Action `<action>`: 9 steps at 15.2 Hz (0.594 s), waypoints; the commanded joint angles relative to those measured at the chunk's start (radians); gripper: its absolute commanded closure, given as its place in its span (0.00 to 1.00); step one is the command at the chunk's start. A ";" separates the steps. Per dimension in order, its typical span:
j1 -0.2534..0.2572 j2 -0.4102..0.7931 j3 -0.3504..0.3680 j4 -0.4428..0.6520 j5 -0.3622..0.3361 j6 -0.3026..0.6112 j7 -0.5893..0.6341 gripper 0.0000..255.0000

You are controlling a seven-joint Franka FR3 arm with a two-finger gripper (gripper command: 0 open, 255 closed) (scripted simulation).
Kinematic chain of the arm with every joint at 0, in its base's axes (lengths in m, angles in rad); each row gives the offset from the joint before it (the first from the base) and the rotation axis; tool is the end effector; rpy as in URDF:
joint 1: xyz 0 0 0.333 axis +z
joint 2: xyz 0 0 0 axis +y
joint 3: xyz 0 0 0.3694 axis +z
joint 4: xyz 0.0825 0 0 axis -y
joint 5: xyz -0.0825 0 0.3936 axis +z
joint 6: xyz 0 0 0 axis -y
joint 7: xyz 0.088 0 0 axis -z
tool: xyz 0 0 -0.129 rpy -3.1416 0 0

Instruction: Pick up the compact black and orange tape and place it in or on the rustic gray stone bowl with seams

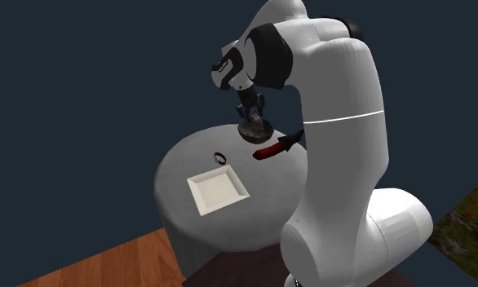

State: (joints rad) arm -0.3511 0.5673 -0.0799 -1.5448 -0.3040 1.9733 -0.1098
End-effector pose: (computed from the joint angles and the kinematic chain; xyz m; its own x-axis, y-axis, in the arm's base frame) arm 0.6469 -0.3153 0.3336 0.9625 -0.1948 -0.1889 -0.1377 -0.9505 0.2784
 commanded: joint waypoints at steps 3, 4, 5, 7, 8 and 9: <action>0.000 0.000 0.000 0.000 0.000 0.000 0.000 0.00; 0.000 0.000 0.000 0.000 0.000 0.000 0.000 0.00; 0.000 0.000 0.000 0.000 0.000 0.000 0.000 0.00; 0.010 -0.015 0.004 0.041 0.005 -0.058 -0.005 0.00; 0.015 -0.021 0.006 0.064 0.008 -0.088 -0.007 0.00; 0.019 -0.025 0.008 0.084 0.010 -0.112 -0.009 0.00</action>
